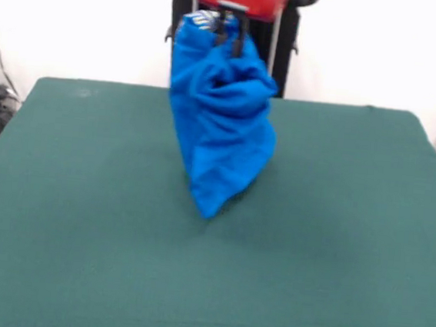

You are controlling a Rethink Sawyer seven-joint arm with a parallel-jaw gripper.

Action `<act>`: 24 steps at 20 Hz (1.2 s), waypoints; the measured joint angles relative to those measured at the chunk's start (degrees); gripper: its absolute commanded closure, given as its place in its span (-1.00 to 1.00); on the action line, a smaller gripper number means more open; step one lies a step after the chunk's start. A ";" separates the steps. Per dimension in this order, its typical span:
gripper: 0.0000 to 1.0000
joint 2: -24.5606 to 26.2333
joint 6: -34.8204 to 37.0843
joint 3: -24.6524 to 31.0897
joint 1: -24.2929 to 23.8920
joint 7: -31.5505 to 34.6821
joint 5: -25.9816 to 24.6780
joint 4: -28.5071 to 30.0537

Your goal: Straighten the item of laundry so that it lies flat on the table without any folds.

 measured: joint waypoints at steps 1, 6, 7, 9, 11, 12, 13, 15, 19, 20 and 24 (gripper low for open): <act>1.00 0.27 0.00 0.01 -1.45 0.00 -0.54 -0.39; 1.00 1.66 0.00 0.01 -5.02 0.00 -3.33 -2.13; 1.00 2.55 0.00 0.05 -6.25 0.00 -4.77 -3.32; 1.00 3.23 0.00 0.19 -7.43 0.00 -5.94 -4.54; 1.00 3.83 0.00 0.41 -8.62 0.00 -7.17 -5.85; 1.00 3.93 0.00 0.48 -8.90 0.00 -7.41 -6.15; 1.00 4.28 0.00 0.72 -9.83 0.00 -8.21 -7.29; 1.00 4.73 0.00 0.96 -10.66 0.00 -9.01 -8.55; 1.00 5.50 0.11 1.17 -11.80 0.00 -10.73 -11.70; 1.00 5.55 0.15 1.17 -11.84 0.00 -10.92 -12.03; 1.00 5.88 1.63 0.50 -10.20 0.00 -12.74 -15.60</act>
